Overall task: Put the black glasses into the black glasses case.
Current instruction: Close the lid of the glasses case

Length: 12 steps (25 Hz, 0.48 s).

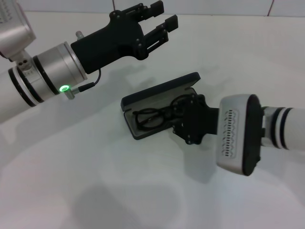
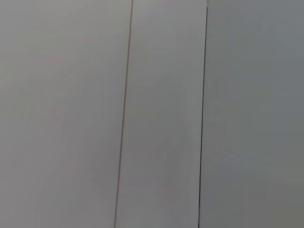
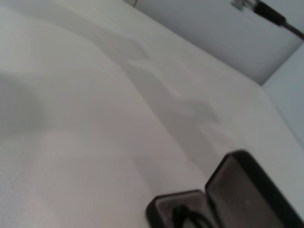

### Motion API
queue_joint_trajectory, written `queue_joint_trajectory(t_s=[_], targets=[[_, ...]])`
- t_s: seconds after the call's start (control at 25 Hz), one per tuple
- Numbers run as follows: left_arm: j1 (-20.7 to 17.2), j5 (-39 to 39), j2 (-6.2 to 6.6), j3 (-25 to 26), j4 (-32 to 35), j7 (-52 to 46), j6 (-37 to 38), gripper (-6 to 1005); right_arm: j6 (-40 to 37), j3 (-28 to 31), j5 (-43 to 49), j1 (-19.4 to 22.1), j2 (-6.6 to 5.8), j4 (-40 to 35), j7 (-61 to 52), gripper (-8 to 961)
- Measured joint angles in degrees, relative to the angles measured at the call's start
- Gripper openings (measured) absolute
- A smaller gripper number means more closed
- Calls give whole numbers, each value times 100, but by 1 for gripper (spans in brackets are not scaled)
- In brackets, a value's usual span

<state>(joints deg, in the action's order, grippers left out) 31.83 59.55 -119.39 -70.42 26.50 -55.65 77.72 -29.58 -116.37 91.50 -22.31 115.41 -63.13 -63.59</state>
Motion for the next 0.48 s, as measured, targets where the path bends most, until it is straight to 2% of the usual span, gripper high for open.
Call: queue_joint_trajectory(t_s=[0.12,0.2,0.28,0.32,0.36,0.48], targets=[[-22,21,12,-20,15,-46,3,495,-783,509,396,100,4,-128,-434,240],[-25,69,29,-22,3,-86,0,495,-1673,1033,443,173,2,-201,-543,244],[-22,182,37,-5,-6,-159,-34,495,-2950,1883,425,223,3,-225,-556,248],[-7,248,40,2,-8,-226,-79,495,-3291,2169,417,229,5,-212,-554,250],[23,310,42,5,-7,-313,-151,495,-3976,2686,414,235,10,-157,-544,252],[95,464,46,2,3,-520,-392,495,-5369,4107,395,176,13,243,-483,258]])
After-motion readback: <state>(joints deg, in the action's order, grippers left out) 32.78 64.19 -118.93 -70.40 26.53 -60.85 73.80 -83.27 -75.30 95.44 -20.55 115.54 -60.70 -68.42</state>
